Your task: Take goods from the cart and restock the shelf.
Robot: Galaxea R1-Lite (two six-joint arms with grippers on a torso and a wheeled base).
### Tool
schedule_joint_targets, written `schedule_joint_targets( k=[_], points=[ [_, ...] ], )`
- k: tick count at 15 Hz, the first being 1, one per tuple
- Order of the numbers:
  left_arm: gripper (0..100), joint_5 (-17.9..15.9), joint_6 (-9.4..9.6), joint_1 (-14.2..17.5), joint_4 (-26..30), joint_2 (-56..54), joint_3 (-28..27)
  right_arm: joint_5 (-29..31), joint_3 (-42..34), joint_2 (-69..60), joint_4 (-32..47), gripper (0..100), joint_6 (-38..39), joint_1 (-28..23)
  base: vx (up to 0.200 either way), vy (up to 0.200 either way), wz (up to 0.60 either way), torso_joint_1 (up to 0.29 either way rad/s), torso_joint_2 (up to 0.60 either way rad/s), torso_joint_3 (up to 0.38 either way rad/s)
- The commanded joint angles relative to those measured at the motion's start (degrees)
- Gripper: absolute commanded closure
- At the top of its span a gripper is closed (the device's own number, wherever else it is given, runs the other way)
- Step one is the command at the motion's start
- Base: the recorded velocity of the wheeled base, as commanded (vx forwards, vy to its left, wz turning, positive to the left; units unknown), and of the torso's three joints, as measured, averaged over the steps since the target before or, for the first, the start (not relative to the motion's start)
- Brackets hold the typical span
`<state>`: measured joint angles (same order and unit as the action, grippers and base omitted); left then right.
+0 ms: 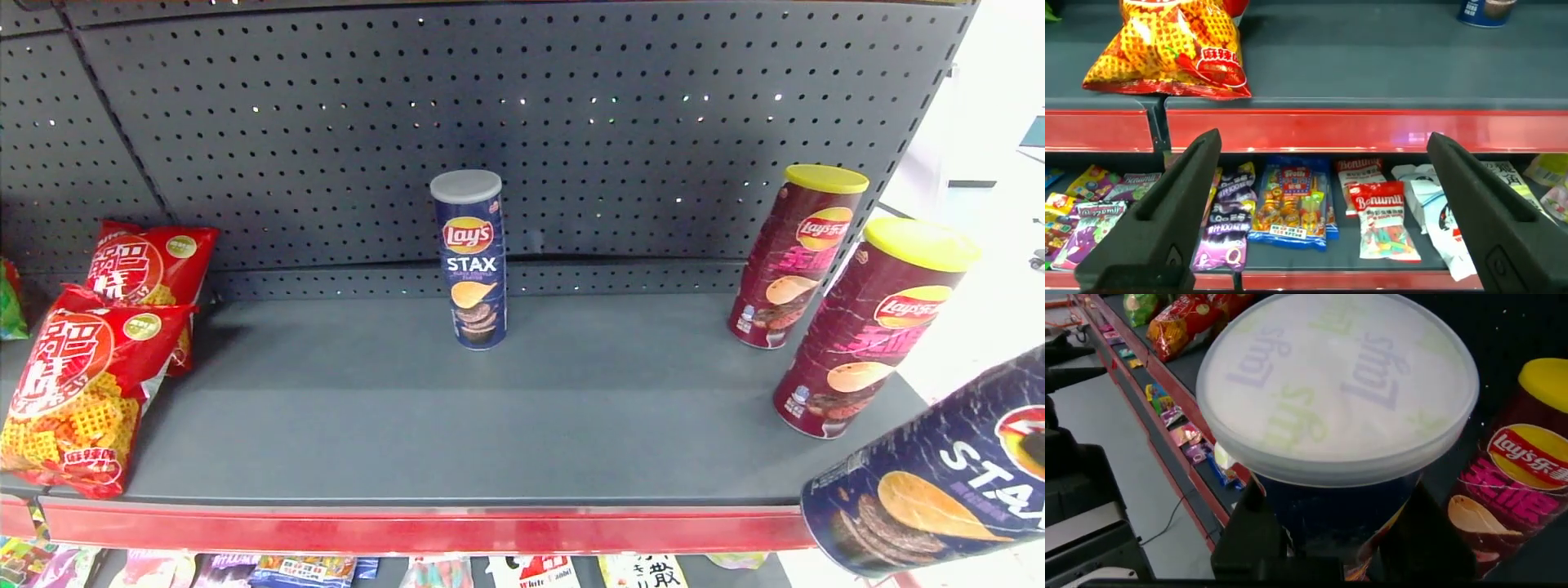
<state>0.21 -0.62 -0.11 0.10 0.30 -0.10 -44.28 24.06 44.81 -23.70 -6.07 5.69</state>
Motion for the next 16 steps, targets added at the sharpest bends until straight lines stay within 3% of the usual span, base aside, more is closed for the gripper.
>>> schedule_joint_targets(
  k=[1,6,16],
  points=[
    [0,0.06,0.01,-0.07,-0.01,0.05,0.01,0.42,0.19,3.62,-0.03,100,-1.58,4.06,0.000,0.000,0.00,0.000,0.00,0.000],
    [0,0.06,-0.08,-0.07,-0.01,0.05,0.01,5.08,1.34,9.15,-0.21,100,-4.65,12.06,0.000,0.000,0.00,0.000,0.00,0.000],
    [0,-0.03,-0.08,0.02,-0.01,0.05,0.01,5.87,6.26,13.37,-0.38,100,-4.92,12.68,0.000,0.000,0.00,0.000,0.00,0.000]
  ],
)
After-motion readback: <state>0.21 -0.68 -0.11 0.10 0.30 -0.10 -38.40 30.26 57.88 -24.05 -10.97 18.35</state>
